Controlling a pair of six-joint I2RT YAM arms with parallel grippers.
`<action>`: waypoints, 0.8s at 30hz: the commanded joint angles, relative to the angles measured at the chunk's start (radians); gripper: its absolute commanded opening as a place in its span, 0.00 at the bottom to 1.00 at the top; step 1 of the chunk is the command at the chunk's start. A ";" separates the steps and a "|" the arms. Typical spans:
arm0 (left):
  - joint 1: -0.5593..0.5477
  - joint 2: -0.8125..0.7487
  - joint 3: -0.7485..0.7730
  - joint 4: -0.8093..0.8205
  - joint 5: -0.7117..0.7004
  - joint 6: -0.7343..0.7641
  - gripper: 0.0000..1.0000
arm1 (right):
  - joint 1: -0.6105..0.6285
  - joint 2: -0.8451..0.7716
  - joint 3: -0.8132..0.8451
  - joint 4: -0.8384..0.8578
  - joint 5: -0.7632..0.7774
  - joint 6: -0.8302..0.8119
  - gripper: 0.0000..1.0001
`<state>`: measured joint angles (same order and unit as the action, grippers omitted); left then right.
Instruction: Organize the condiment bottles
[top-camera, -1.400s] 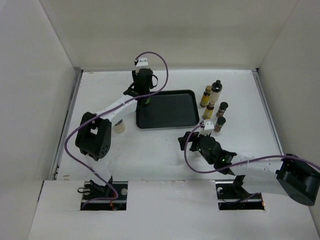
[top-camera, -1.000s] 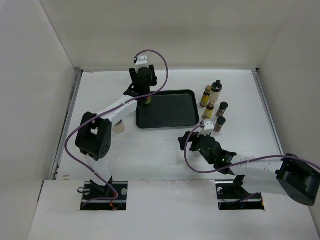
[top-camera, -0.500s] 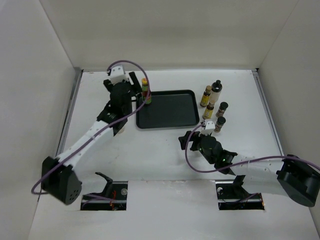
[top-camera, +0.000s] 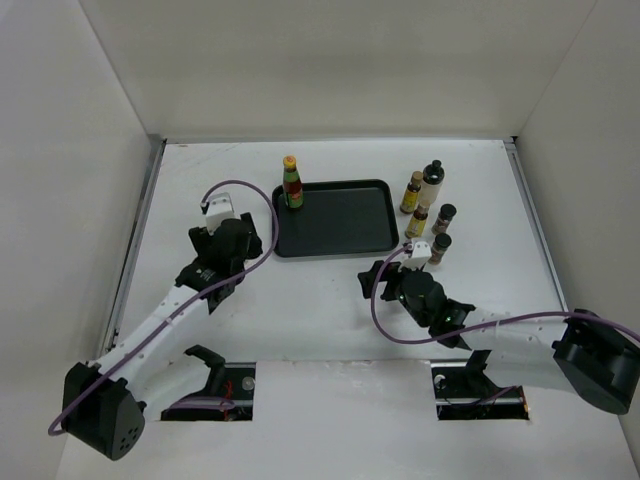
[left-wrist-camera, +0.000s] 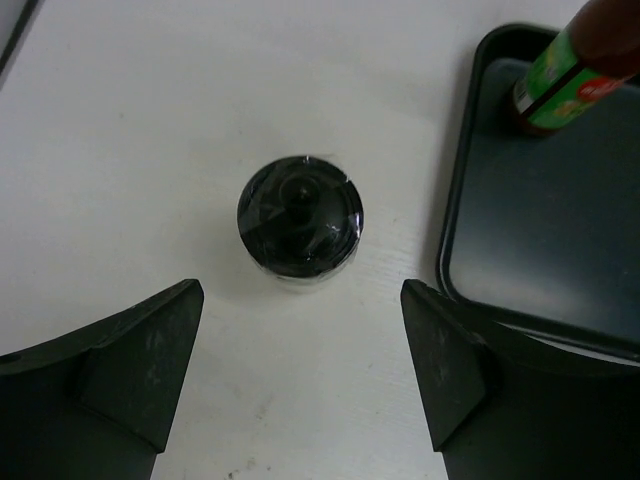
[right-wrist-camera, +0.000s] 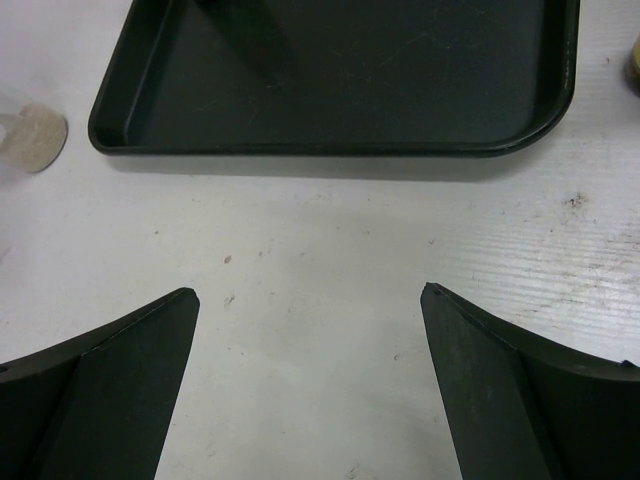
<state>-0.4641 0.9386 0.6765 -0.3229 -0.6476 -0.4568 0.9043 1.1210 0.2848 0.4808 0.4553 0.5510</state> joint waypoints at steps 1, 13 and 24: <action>0.012 0.049 -0.011 0.033 0.020 -0.036 0.80 | -0.002 0.010 0.011 0.059 -0.009 0.012 1.00; 0.052 0.241 -0.017 0.234 -0.017 -0.010 0.79 | 0.008 0.026 0.019 0.056 0.005 0.007 1.00; 0.058 0.292 -0.018 0.297 -0.073 0.017 0.72 | 0.008 0.033 0.025 0.050 0.000 0.001 1.00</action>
<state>-0.4080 1.2362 0.6556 -0.0952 -0.6800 -0.4561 0.9047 1.1477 0.2848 0.4812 0.4553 0.5507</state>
